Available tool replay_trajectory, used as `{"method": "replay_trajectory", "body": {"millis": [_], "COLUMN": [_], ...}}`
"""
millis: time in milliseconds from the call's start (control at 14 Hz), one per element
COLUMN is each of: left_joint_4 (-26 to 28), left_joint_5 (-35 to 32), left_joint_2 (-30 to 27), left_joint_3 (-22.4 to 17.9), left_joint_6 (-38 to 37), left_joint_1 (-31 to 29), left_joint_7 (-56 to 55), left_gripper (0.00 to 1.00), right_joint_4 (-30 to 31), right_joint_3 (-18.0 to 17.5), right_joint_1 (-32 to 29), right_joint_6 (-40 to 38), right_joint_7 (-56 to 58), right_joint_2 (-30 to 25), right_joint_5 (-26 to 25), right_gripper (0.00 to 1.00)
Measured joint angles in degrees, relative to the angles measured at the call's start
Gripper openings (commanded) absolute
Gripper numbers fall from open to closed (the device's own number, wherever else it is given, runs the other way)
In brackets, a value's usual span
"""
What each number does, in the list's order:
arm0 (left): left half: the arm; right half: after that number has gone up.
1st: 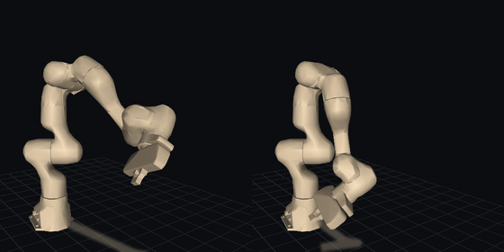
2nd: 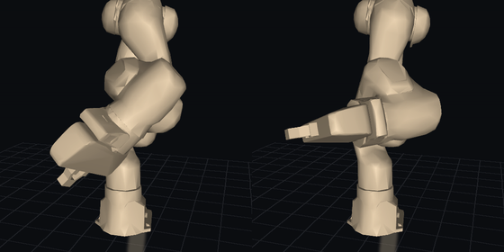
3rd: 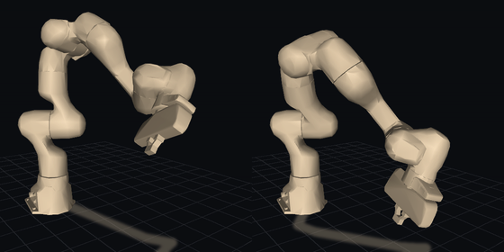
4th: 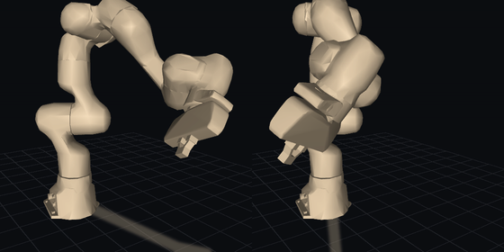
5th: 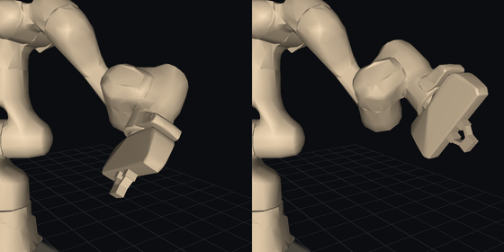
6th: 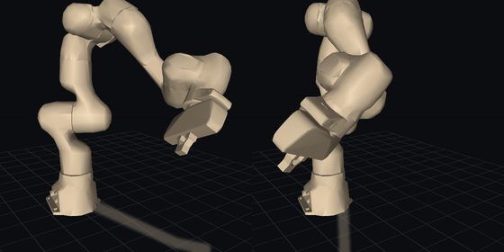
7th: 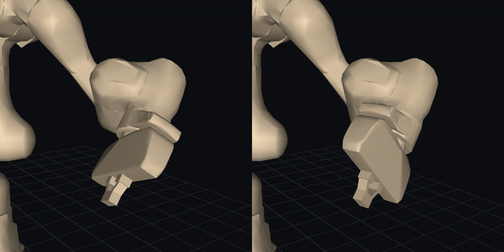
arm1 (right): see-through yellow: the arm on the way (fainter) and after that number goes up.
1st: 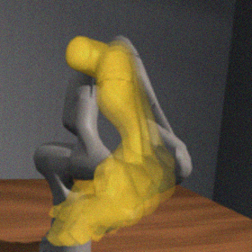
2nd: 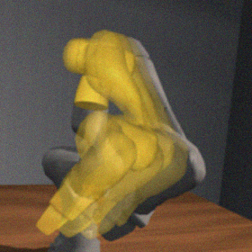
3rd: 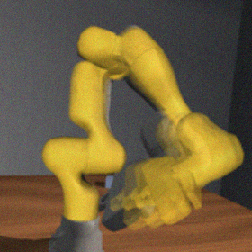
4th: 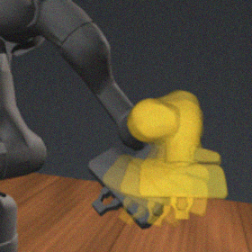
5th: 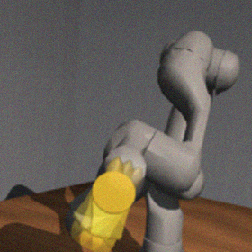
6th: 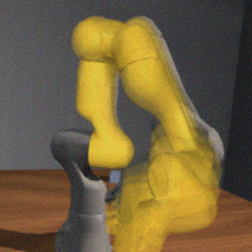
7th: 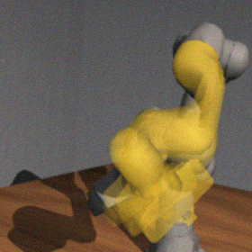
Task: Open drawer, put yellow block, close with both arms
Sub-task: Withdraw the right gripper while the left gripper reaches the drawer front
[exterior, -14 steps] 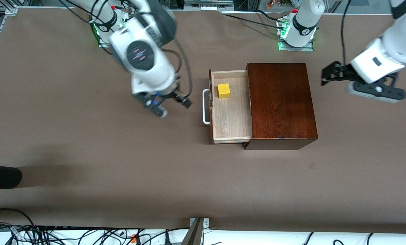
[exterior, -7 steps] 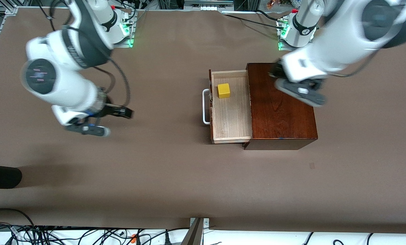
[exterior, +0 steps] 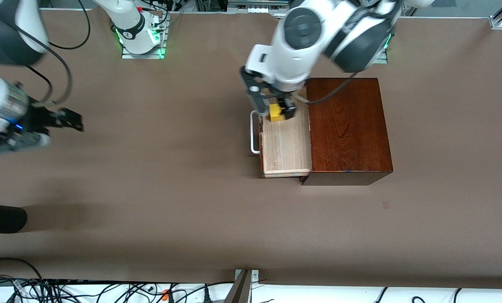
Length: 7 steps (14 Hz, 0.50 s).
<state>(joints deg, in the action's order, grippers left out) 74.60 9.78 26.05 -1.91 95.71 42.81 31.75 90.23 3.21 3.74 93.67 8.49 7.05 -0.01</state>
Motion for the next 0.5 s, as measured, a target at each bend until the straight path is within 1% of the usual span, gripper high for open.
{"method": "replay_trajectory", "body": {"millis": [71,214,357,500], "left_joint_4": [-0.12,-0.25,-0.36,-0.44], "left_joint_5": [-1.15,-5.78,-7.96,-8.27], "left_joint_2": [1.6,4.78,8.08,11.09], "left_joint_3": [0.01,0.01,-0.03,-0.17], "left_joint_6": [1.72,5.52,9.76,12.77], "left_joint_1": [1.6,5.03,7.43,7.84], "left_joint_7": [3.15,7.45,10.74,14.55], "left_gripper": [1.0,1.0,1.0,1.0], "right_joint_4": [0.03,0.35,0.96,1.78], "right_joint_3": [0.94,2.36,2.46,2.42], "right_joint_1": [-0.34,-1.12,-2.02,-2.97], "right_joint_6": [-1.3,-3.06,-3.46,-4.13], "right_joint_7": [0.3,0.84,0.84,0.84], "right_joint_2": [-1.85,-4.74,-5.86,-5.8], "right_joint_5": [0.0,0.01,0.03,0.05], "right_gripper": [1.0,1.0,1.0,1.0]}}
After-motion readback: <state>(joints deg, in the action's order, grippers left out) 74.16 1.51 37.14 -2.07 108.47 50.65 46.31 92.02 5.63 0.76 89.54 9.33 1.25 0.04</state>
